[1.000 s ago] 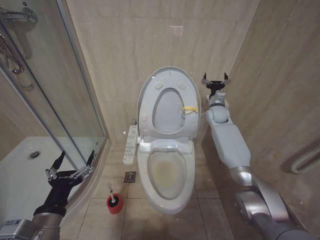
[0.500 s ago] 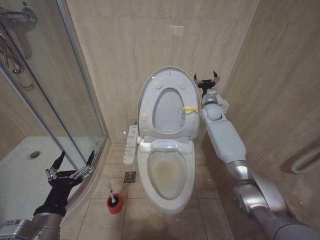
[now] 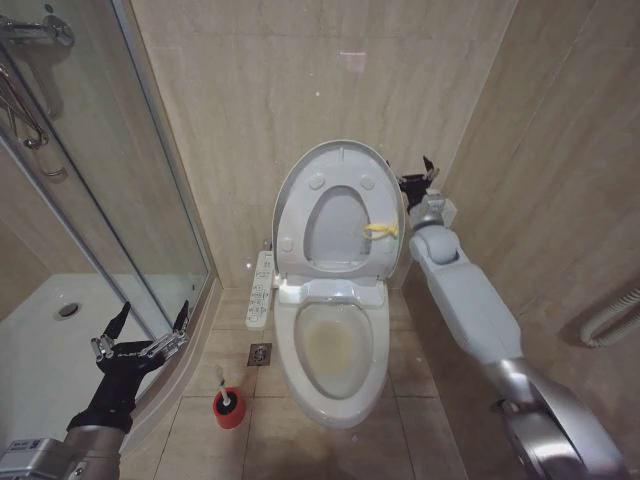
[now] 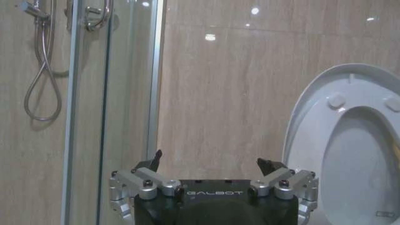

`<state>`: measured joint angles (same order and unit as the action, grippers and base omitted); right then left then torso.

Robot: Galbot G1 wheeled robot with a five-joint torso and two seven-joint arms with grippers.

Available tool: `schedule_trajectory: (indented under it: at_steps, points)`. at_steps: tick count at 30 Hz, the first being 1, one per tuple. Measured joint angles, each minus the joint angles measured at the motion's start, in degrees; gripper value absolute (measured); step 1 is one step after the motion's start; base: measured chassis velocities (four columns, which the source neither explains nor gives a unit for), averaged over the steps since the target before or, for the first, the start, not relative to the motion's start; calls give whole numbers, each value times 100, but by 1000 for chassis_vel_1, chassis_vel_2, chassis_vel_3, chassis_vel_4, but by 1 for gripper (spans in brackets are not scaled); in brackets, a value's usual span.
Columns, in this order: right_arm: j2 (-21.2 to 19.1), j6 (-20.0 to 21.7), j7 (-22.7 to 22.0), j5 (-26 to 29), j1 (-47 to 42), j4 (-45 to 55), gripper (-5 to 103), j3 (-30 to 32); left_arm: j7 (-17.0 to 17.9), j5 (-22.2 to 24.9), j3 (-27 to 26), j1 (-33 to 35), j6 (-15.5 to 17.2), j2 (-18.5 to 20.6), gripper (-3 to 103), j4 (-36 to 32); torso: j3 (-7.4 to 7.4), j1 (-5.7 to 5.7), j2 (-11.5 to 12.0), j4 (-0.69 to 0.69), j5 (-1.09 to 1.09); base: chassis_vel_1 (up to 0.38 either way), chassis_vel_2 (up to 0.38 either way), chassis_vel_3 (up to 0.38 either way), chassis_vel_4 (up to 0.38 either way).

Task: Open the toilet lid, clean the toilet bowl with a toilet brush, close the toilet lid, and flush.

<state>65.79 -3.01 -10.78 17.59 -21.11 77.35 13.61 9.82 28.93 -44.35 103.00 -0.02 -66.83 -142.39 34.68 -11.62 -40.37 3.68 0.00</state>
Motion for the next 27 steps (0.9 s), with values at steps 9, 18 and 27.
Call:
schedule_trajectory:
  at_steps: [9, 18, 27]
  points:
    - [-551, 572, -360, 683, -1430, 1828, 100, 472, -1, 0, 0, 0, 0, 1, 100, 0, 0, 0, 0, -1, 1, 0, 0, 0, 0]
    - [-841, 1117, -826, 1216, -3296, 3675, 100, 1174, -1, 0, 0, 0, 0, 0, 100, 0, 0, 1, 0, 1, 0, 0, 0, 0, 0]
    - [-378, 1093, -926, 770, -5020, 4539, 100, 1476, 0, 0, 0, 0, 0, -1, 100, 0, 0, 0, 0, -2, 0, 0, 0, 0, 0]
